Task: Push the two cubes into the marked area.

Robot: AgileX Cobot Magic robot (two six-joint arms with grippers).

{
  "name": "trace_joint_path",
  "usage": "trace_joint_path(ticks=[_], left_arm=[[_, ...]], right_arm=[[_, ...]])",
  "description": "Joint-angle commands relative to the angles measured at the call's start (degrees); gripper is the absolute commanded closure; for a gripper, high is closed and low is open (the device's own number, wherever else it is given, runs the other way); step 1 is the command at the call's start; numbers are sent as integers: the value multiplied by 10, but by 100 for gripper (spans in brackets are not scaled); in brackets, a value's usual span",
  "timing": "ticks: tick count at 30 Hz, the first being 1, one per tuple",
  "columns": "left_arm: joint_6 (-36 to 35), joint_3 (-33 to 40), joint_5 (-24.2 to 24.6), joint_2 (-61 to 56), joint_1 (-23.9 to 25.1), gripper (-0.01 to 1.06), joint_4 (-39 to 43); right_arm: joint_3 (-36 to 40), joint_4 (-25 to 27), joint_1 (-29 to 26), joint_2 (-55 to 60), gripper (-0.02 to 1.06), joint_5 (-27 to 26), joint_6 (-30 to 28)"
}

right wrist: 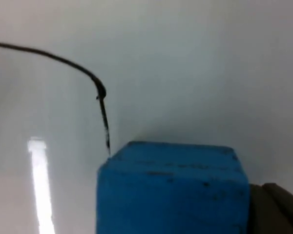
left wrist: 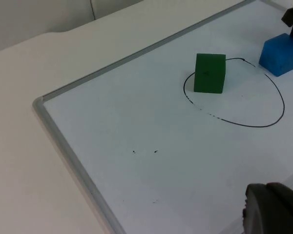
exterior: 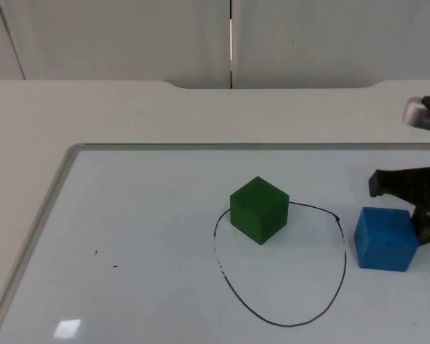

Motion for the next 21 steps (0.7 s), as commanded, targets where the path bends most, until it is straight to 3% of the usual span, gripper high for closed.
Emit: trace_joint_path(ticks=[1,9,21], left_arm=[[-1,3,-1,-2,-2,105,2],[-1,3,-1,-2,-2,105,2],[-1,3,-1,-2,-2,105,2]], right_arm=[[-3,2,15,16,105,-10,6],[-3,4,52,58,105,-57,37],[-3,4,52,58,105,-64,42]])
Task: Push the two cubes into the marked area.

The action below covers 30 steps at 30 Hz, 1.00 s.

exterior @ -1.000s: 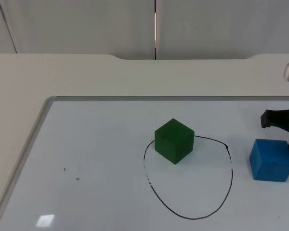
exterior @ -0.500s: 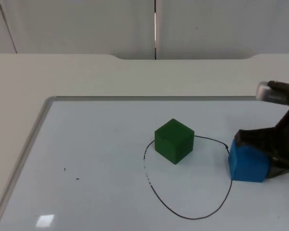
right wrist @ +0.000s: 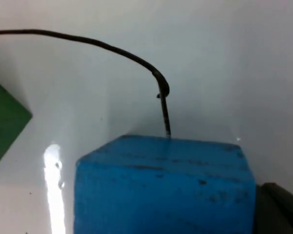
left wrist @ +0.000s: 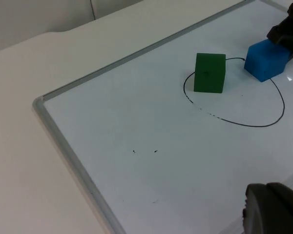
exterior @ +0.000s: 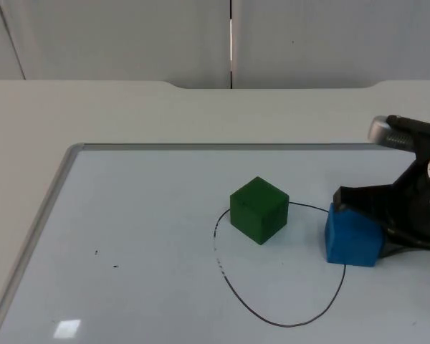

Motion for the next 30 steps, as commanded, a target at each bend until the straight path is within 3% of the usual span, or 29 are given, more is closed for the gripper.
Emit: trace_joint_path(ticks=[1,15,23,30], left_arm=[[-1,3,-1,-2,-2,105,1],[1,3,-1,-2,-2,105,1],[1,3,-1,-2,-2,105,1],[2,3,-1,-2,-2,105,1]], right_arm=[[1,0,4,10,105,-2,3],[1,0,4,10,105,-49,26],[-1,0,4,10,105,-103,52],[-36,-5,24,10,105,-71,49]])
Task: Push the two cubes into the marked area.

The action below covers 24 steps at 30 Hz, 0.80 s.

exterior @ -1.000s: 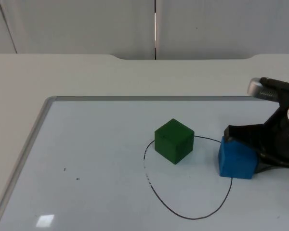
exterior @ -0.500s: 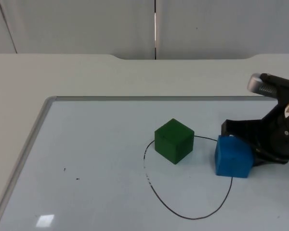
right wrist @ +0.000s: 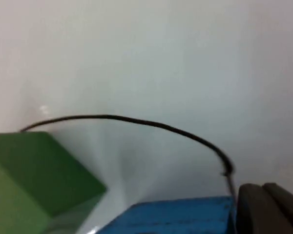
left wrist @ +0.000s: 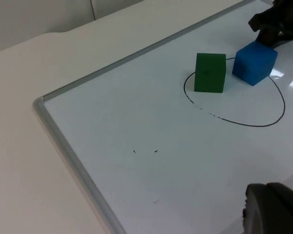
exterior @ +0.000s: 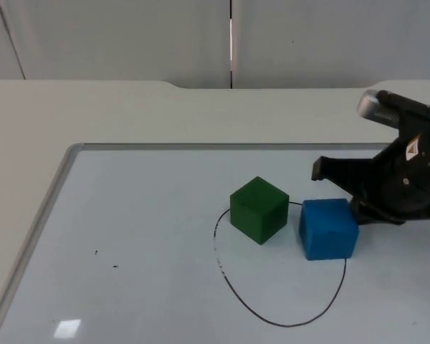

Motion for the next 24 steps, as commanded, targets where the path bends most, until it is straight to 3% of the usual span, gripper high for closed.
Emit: trace_joint_path(ticks=[1,24], left_arm=[[1,3,-1,-2,-2,105,1],[2,3,-1,-2,-2,105,1]], right_arm=[[-11,-4,11,0,105,7,0],[-32,-18,31,-2,105,66,-2]])
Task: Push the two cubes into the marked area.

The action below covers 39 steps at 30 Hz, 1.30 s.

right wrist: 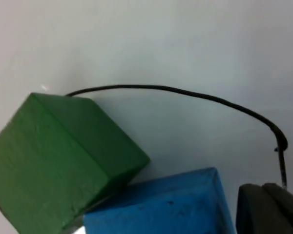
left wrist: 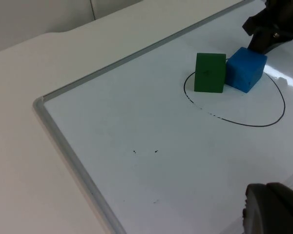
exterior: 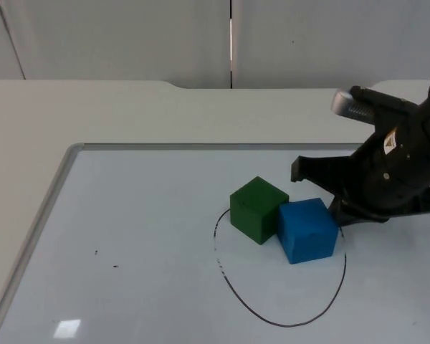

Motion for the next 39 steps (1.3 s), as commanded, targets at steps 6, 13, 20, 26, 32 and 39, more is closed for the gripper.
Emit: trace_joint_path(ticks=[6,13,20,26,32,39], left_arm=[[1,3,-1,-2,-2,105,1],[1,3,-1,-2,-2,105,1],[1,3,-1,-2,-2,105,1],[1,3,-1,-2,-2,105,1],[1,3,-1,-2,-2,105,1],[1,3,-1,-2,-2,105,1]], right_arm=[[-1,-38,2,-6,105,30,-2],[-2,-92,2,-78,105,72,-7],[-2,-106,-2,-191,105,137,-50],[-2,-112,-2,-328,105,202,-83],[-2,-112,-2,-443,105,233,-113],[-2,-112,-2,-546,105,259,-149]])
